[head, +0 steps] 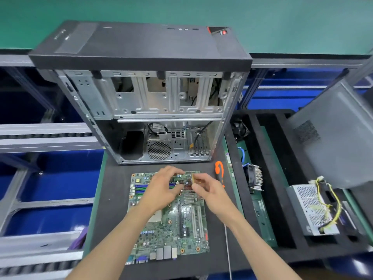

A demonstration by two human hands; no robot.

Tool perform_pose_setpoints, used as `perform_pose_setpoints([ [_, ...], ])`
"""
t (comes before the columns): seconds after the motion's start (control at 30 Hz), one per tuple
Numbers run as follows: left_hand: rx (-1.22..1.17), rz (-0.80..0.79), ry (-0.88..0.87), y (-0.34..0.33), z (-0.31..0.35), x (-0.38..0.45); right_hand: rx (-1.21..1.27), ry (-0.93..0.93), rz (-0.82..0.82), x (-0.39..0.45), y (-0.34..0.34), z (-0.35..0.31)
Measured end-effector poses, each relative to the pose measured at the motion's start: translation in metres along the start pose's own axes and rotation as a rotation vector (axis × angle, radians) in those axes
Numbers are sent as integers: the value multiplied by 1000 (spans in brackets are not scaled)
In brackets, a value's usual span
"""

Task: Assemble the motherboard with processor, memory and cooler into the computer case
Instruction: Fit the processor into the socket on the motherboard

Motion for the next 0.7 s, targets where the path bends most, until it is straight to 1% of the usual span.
perform_pose_setpoints([
  [0.13, -166, -41, -16, 10, 0, -15, 537, -145, -103, -6, -49, 8],
  [0.2, -220, -40, -7, 17, -4, -23, 696, -192, -175, -9, -67, 8],
  [0.27, -248, -22, 0, 25, -8, -30, 801, -224, -237, -13, -79, 8],
  [0.37, -258, 4, 14, 35, -14, -38, 872, -267, -272, -16, -91, 11],
  [0.5, -219, 29, -18, 44, -16, -46, 850, -246, -301, -17, -97, 8],
  [0.7, -171, 35, -55, 50, -19, -52, 756, -232, -234, -11, -92, 8],
])
Point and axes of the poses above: each hand's wrist, its own x-axis towards the middle knuckle, its own y-axis out of the back of the hand, z = x × y, the point moved 8 cm from there along x, towards the middle knuckle, and after that the axes turned 2 degrees about -x, right-handed, at the moved point
